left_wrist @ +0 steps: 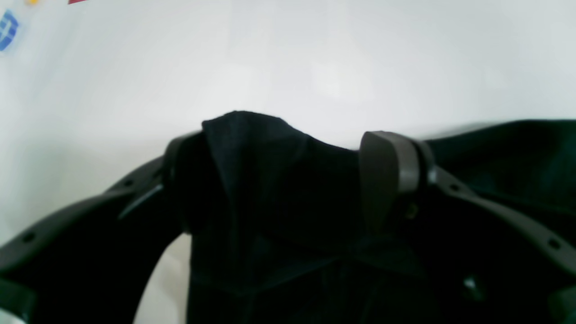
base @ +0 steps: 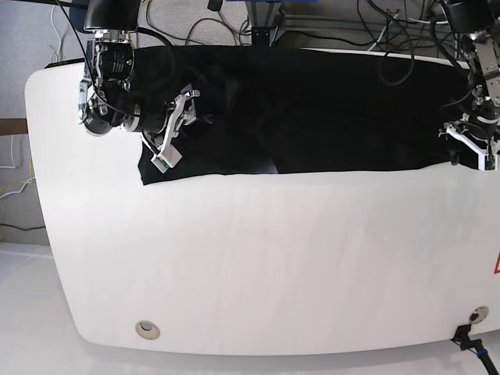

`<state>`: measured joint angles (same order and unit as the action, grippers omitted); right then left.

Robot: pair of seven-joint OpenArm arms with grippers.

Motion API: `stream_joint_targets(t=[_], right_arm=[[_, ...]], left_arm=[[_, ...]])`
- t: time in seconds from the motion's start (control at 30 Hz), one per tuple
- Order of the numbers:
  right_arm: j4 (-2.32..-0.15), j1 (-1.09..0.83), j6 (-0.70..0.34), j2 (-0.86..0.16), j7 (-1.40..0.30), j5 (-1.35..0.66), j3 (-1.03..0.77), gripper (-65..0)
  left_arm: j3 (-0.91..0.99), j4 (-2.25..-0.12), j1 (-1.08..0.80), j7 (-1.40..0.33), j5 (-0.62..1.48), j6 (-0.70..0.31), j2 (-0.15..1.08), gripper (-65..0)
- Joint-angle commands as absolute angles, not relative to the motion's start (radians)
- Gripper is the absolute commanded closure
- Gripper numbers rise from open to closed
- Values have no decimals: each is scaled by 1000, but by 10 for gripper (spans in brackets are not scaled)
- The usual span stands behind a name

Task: Fold the T-shirt properly
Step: 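Release the hem and raise both grippers off the folded shirt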

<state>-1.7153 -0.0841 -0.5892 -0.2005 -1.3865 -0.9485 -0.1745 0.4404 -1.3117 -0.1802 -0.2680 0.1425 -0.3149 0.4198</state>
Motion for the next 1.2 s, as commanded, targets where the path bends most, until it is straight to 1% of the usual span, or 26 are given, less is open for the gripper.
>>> stream_joint_targets(t=[0.0, 0.13, 0.2, 0.47, 0.57, 0.7, 0.83, 0.97, 1.17], right_arm=[[-1692, -62, -593, -180, -1366, -966, -197, -390], [-1681, -59, -593, -171, -1274, -931, -199, -353], [-1679, -59, -593, -170, -1253, -921, -199, -348], [-1682, -113, -593, -67, -1300, -921, -196, -348], [-1695, -140, -593, -54, -1300, -921, -119, -348], [-1794, -189, -591, -42, -1300, -920, -41, -348], [-1811, -165, -598, -68, -1343, -923, -8, -348], [-1811, -130, -602, -153, -1362, -923, 107, -348], [-1811, -76, -602, -200, -1362, -951, 96, -348]], left_arm=[[449, -1328, -171, -243, 150, -309, 440, -461], [449, -1328, -171, -243, 150, -309, 440, -461], [449, -1328, -171, -243, 150, -309, 440, -461], [447, -1328, -168, -243, 150, -309, 440, -461], [447, -1330, -168, -243, 150, -309, 440, -461], [447, -1336, -166, -243, 150, -309, 440, -461], [447, -1316, -145, -243, 150, -309, 440, -461], [447, -1320, -140, -243, 150, -309, 440, -461], [447, -1322, -140, -243, 151, -309, 440, -461]])
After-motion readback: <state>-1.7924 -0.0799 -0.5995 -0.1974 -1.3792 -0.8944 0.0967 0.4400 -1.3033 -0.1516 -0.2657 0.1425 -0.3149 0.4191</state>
